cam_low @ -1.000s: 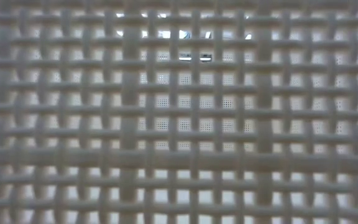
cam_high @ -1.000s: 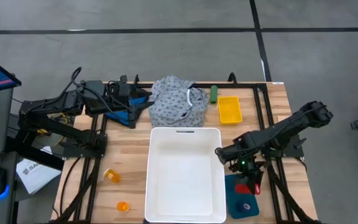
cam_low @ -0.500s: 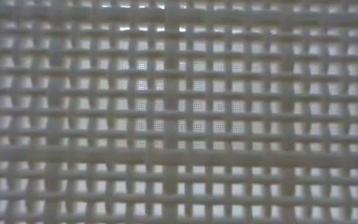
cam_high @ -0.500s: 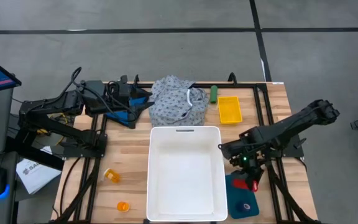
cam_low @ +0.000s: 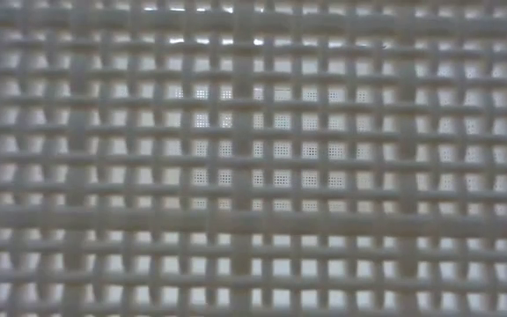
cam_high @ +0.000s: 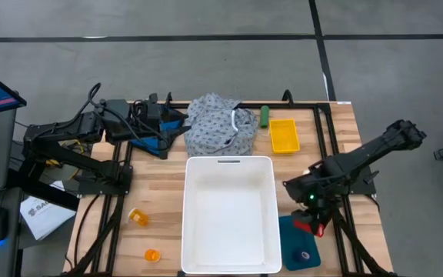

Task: Pick & place medical supplies in basket/bin
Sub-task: Put the red bandage into the blue bin

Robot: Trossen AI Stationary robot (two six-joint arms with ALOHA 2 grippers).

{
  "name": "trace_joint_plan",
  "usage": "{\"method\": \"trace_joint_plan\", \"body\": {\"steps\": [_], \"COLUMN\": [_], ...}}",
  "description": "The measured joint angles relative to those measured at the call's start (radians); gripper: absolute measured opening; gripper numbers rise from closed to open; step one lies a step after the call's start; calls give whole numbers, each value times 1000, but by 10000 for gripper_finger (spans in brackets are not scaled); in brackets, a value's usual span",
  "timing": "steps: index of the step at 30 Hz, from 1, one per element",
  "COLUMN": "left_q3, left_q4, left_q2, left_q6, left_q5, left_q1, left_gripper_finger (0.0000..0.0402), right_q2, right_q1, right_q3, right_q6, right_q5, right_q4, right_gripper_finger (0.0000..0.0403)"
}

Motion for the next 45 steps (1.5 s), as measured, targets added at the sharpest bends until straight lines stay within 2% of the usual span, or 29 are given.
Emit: {"method": "trace_joint_plan", "body": {"steps": [12,17,25,32,41,45], "left_q3": [0,0,0,0,-1,-1], "left_q4": [1,4,-6,-74,-135,-138], "left_q2": [0,0,0,0,-55,-78], "left_q6": [11,33,35,61,91,103], "left_q5": [38,51,62,67,66,69], "left_q1": [0,0,0,1,54,74], "left_gripper_finger": [155,155,155,155,155,155], "right_q2": [-92,-156,-249,-289,-339,-340], "right_q1": [-19,-50,-91,-81,-86,-125], "right_q3": [0,-68,-155,-249,-316,-343], "right_q6": [129,183,380,561,648,652], "right_q5": [11,-31,-50,-74,-129,-131], "right_q4": [-44,-27,211,453,411,405], "right_gripper_finger": [141,141,141,141,141,141]}}
